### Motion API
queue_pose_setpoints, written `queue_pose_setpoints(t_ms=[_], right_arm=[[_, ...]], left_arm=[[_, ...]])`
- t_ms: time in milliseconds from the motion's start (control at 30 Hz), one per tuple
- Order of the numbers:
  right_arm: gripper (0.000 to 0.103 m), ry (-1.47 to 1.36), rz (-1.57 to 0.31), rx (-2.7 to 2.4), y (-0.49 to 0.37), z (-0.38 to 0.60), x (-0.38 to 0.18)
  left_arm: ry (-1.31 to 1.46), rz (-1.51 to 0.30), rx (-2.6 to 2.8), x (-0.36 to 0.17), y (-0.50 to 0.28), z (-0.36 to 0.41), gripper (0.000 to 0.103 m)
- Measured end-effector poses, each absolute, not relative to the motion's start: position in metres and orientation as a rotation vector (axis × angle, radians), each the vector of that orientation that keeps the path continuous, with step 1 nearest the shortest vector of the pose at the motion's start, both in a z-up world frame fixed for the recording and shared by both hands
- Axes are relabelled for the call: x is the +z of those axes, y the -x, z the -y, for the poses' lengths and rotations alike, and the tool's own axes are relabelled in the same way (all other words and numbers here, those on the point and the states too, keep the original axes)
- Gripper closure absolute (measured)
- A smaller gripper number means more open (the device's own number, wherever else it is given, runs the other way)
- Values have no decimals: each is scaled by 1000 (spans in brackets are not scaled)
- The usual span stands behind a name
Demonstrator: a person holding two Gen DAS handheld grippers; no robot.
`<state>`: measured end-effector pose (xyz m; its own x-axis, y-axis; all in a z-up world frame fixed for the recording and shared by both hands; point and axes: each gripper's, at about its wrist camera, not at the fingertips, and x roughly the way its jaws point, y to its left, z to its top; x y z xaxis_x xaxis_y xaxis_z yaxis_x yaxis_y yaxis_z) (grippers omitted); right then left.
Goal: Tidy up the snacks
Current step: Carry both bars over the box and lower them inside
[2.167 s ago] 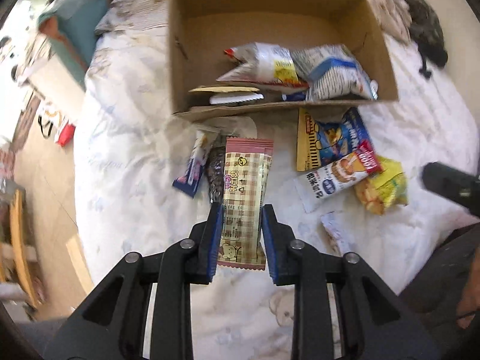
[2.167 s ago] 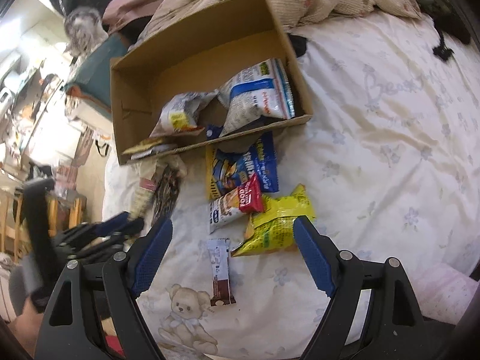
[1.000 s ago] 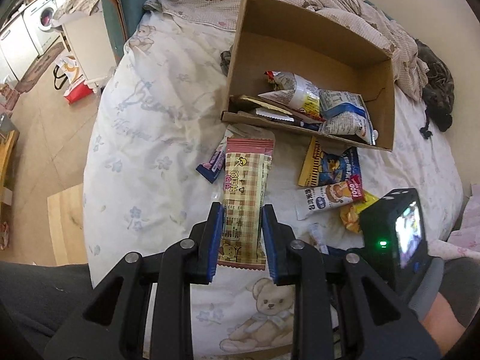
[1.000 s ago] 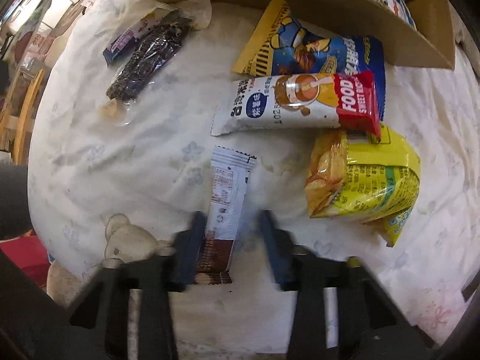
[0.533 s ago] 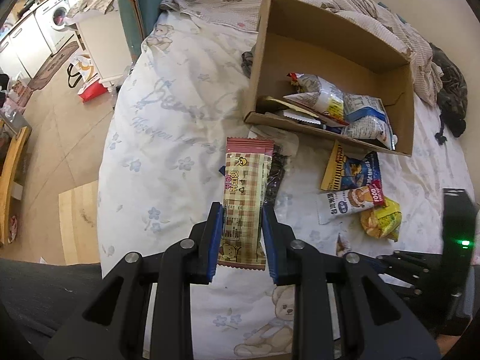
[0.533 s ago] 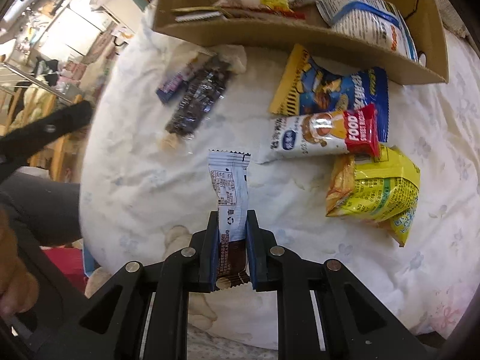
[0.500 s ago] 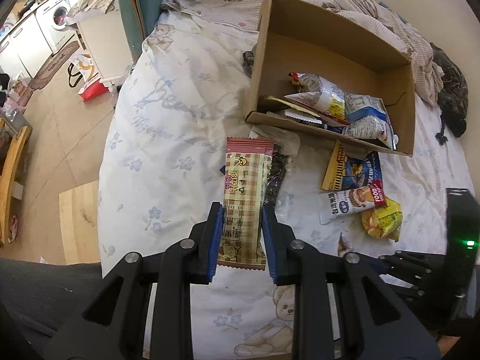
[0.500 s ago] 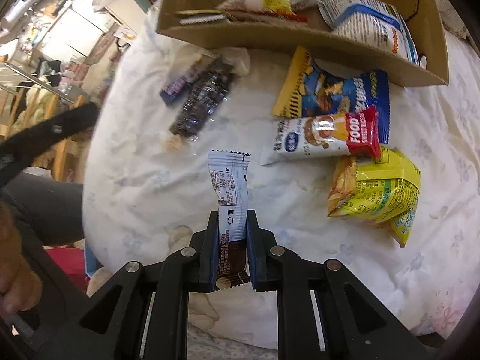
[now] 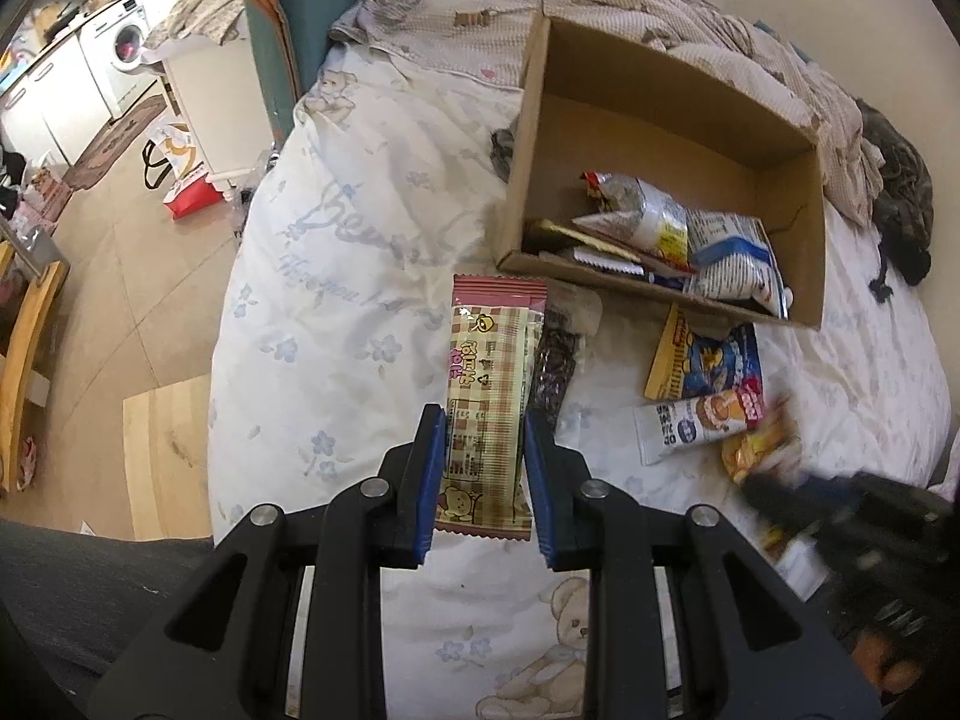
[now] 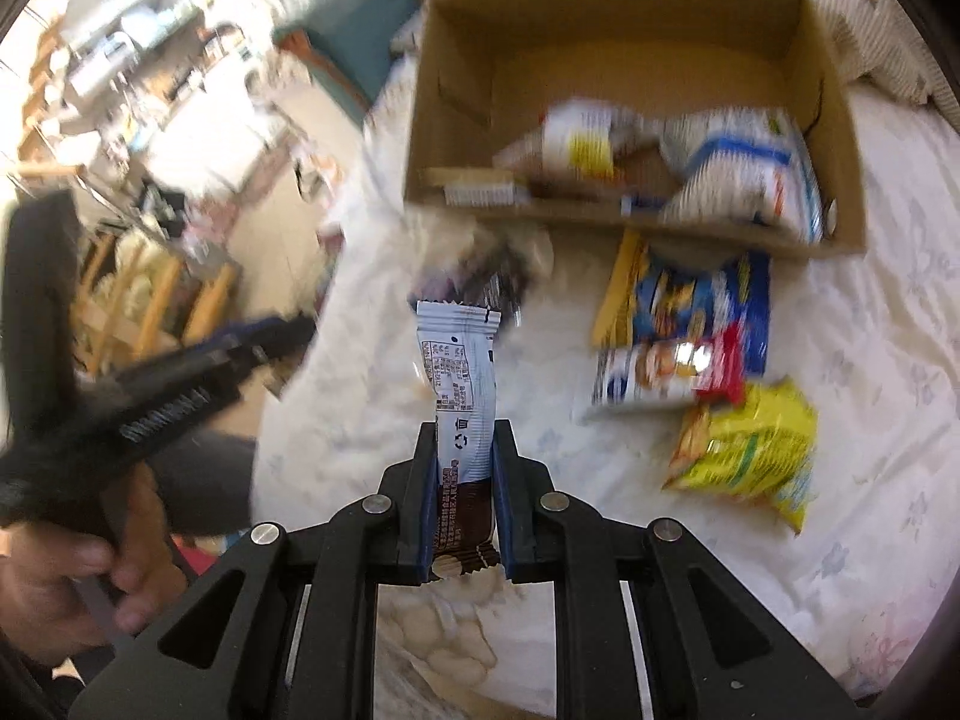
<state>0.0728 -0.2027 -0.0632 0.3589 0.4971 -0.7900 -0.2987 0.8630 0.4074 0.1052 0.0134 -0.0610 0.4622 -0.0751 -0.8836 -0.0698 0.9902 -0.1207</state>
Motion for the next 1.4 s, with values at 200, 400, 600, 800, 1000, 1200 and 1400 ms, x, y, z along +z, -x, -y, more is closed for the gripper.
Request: queue_pose_setpoints(t_ms=[200,400,600,800,1000,1200,1400], right_arm=[[86,-285,-880,444,-72,231,-21],[86,-325,-832,367,-88,256,4],[86,-361,-817,326,-112,275,10],[86,-388,-844,290,-142,290,2],[86,-378,-887,264,-171,291,-11],[86,-352,-918,258,-200,287,-25],[86,-351,-972,247,-213,286,-43]], left_arm=[[242,-1150,-36,-57,-112,-18,80],[213,-1122,-71,-28,-128,-8,80],[158,-1057,-80,-1,-161,1,80],[107,-1006,-94,14,-196,10,80],[95,-1011,-110,9,-228,19,80],[60,-1009,-144,-10,-248,39,80],[43,-997,-152,-33,-256,45,80]])
